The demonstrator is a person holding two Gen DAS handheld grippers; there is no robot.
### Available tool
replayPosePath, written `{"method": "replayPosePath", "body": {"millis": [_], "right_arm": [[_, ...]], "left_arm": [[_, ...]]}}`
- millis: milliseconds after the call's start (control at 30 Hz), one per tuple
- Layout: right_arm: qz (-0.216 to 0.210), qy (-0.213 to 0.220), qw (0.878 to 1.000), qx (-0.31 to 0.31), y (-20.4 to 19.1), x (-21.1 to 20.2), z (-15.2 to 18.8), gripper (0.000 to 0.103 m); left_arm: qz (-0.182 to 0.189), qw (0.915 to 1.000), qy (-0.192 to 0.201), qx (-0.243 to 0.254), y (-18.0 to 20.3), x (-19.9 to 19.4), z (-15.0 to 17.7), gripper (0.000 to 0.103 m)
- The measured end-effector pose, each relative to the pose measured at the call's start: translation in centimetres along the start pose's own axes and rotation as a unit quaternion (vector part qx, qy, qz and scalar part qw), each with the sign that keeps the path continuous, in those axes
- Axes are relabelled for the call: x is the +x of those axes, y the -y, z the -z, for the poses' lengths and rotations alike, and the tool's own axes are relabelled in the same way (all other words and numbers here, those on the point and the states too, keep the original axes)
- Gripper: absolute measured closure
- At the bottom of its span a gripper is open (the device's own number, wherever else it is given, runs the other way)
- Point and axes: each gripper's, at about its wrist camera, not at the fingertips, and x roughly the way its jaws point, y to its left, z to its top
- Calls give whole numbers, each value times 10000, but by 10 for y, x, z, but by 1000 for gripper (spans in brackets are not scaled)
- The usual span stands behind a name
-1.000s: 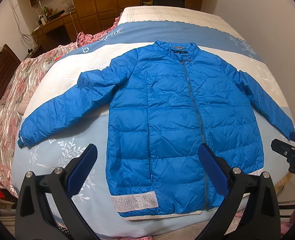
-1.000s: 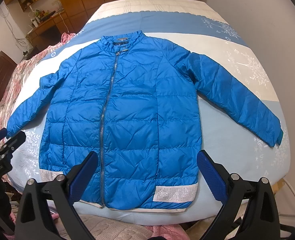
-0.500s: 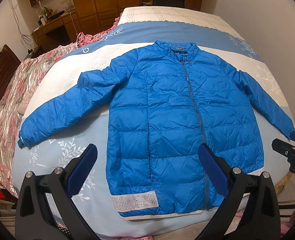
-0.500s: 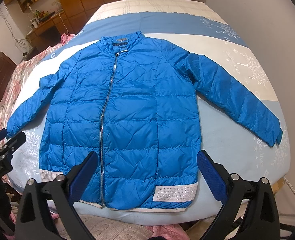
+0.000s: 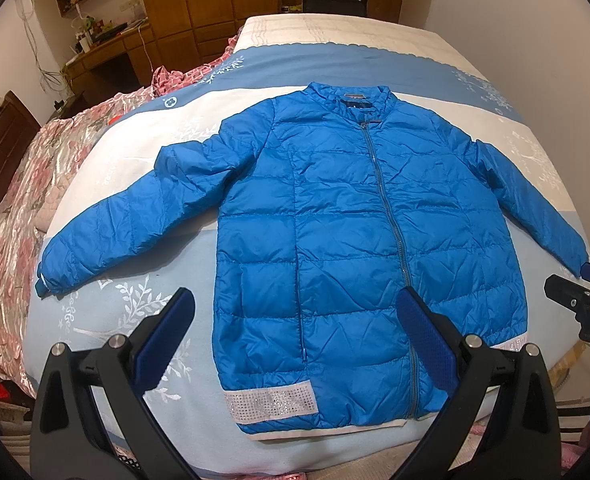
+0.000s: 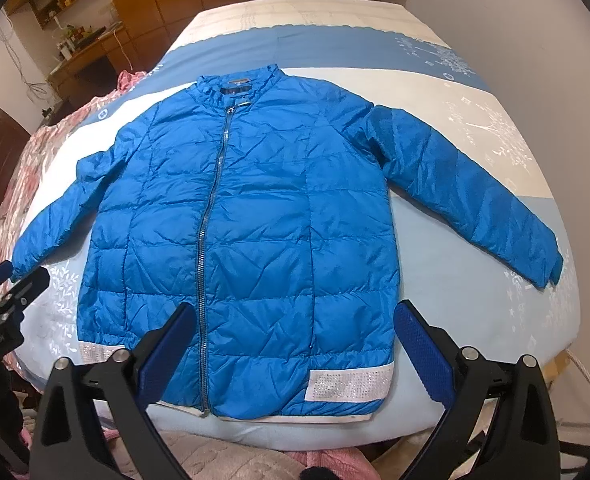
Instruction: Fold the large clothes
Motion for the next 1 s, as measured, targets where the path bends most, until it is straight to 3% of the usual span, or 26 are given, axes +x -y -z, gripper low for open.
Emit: {"method": "replayPosePath", "body": {"millis": [267, 367, 467, 533, 700, 833, 1000], "right_arm": [[-115, 81, 9999, 54, 7, -2, 4, 4], [-219, 301, 9993, 86, 18, -3, 5, 4], [-274, 562, 9978, 206, 46, -2, 5, 4], [-245, 504, 9974, 459, 73, 4, 4, 4], [-171, 566, 9876, 1455, 179, 9, 1, 4], [27, 589, 9713, 2305, 291, 16, 2, 4], [-127, 316, 9507, 3083, 414, 40, 9, 5]], "left_arm": [[54, 9999, 38, 116, 5, 0, 0, 3], [130, 9998, 46, 152, 12, 4, -3, 3], [209, 9996, 5, 198, 24, 15, -8, 3], [321, 9992, -57, 248, 39, 24, -16, 3], [498, 9964, -27, 690, 92, 39, -37, 3], [853, 9923, -4, 898, 153, 54, -67, 3], [990, 9870, -17, 1263, 235, 80, -98, 3]]}}
